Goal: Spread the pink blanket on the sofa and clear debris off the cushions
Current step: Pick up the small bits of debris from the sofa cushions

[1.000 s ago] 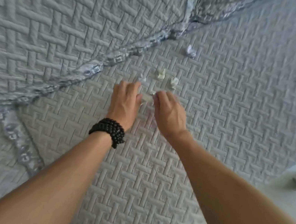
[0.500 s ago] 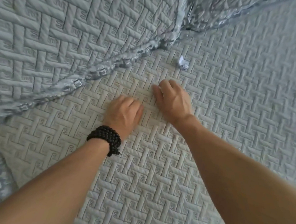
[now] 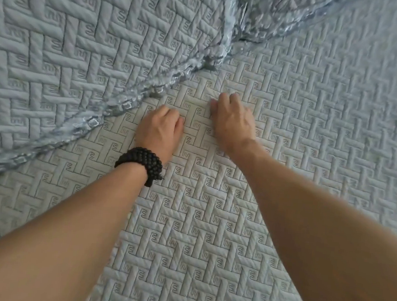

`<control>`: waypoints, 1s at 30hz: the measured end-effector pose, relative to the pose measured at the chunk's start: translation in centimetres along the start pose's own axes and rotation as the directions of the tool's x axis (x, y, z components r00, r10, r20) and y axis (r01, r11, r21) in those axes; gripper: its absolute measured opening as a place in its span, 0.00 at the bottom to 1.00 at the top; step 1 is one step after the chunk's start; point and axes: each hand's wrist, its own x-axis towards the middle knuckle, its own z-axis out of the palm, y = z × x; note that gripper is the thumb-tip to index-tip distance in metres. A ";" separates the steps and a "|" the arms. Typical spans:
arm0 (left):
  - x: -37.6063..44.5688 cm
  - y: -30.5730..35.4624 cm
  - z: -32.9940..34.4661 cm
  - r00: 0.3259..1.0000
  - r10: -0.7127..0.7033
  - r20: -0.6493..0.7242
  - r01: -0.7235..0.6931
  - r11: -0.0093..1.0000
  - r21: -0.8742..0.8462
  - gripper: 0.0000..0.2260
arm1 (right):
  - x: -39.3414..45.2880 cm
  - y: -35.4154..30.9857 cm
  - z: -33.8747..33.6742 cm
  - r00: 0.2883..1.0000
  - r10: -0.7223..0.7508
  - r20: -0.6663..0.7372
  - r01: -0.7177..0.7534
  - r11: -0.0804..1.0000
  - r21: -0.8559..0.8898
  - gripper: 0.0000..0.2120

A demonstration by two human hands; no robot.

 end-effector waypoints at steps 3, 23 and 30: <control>0.4 1.2 -1.2 0.986 -0.087 0.143 0.084 0.996 0.028 0.14 | -3.1 -1.3 -1.0 0.988 0.066 0.141 -0.068 0.998 0.009 0.07; -13.8 25.8 -33.3 0.928 0.171 0.331 -0.119 0.978 -0.173 0.17 | -30.1 -5.1 -37.1 0.734 0.678 -0.026 -0.535 0.602 0.593 0.24; -28.4 38.5 -38.3 0.795 0.484 0.365 -0.359 0.861 -0.360 0.18 | -51.0 -6.5 -45.8 0.550 0.835 -0.025 -0.677 0.462 0.573 0.13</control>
